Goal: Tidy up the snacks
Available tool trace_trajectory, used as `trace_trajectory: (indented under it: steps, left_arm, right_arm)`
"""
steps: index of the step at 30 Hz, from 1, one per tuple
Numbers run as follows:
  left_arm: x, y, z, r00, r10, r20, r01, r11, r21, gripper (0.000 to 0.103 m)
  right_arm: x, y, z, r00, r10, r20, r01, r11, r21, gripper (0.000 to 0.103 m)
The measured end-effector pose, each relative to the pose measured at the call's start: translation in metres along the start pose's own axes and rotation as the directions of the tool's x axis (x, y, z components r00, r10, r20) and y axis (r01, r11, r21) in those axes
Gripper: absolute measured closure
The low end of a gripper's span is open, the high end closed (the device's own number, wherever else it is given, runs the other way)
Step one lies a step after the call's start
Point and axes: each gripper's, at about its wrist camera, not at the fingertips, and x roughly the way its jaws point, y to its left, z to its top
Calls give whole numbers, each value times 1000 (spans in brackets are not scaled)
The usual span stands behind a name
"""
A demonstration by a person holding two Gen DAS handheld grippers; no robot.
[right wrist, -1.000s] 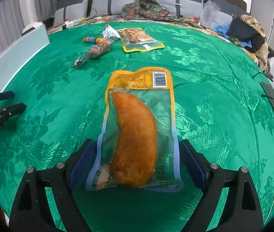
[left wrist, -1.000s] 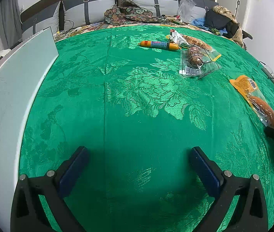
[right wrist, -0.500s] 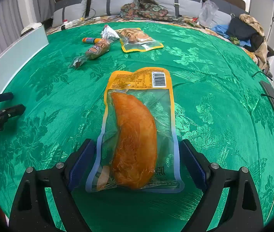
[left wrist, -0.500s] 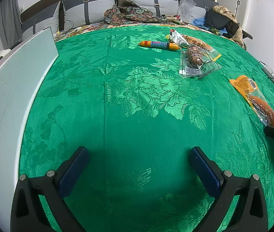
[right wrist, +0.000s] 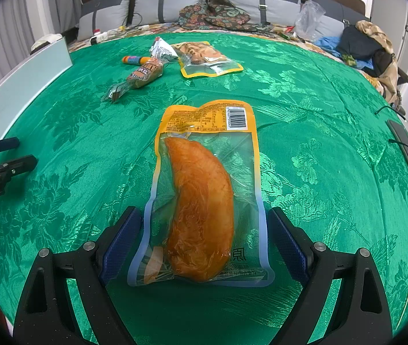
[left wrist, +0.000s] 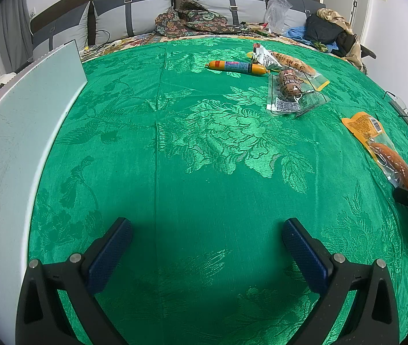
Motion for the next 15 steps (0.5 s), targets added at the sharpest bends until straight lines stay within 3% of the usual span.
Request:
trace_trajectory:
  steps: [15]
  left_arm:
    - [0, -1, 0, 1000, 0, 0, 0, 1000, 0, 0]
  right_arm:
    - [0, 0, 0, 1000, 1, 0, -1, 1000, 0, 10]
